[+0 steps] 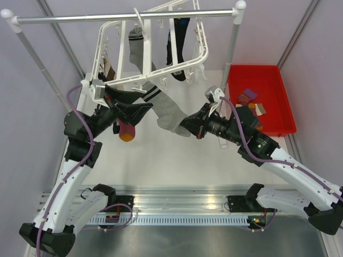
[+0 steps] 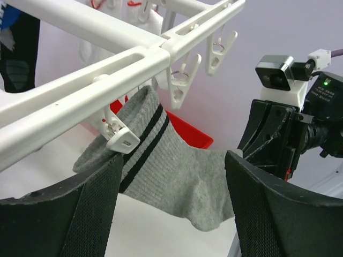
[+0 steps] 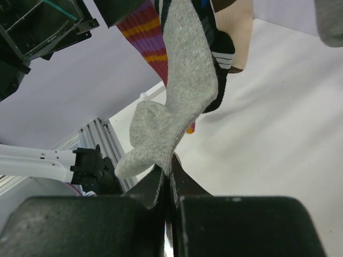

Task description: Remove the socks clipped to the hanger

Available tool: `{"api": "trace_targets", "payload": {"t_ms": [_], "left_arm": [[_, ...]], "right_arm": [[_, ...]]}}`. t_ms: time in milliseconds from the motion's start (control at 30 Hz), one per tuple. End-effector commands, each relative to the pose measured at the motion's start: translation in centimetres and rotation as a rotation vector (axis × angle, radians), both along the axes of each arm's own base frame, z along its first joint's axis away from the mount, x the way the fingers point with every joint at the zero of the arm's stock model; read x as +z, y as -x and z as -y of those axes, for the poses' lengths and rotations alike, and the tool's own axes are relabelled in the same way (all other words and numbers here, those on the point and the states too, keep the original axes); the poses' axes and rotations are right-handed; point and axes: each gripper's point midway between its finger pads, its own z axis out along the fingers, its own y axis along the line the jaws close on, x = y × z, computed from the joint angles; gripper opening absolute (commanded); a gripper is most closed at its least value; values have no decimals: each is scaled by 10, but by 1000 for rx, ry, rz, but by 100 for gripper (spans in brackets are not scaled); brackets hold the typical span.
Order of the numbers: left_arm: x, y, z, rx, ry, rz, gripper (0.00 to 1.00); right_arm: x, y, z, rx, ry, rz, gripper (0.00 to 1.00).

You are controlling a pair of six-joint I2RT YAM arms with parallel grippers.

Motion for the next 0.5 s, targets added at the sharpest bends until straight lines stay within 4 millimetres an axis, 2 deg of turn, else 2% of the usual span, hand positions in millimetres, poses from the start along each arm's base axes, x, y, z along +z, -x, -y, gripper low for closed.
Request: {"api": "trace_targets", "payload": {"t_ms": [0, 267, 467], "left_arm": [[19, 7, -3, -5, 59, 51, 80], [24, -13, -20, 119, 187, 9, 82], [30, -16, -29, 172, 242, 22, 82]], "right_arm": [[36, 21, 1, 86, -87, 25, 1], [47, 38, -7, 185, -143, -34, 1], [55, 42, -11, 220, -173, -92, 1]]}}
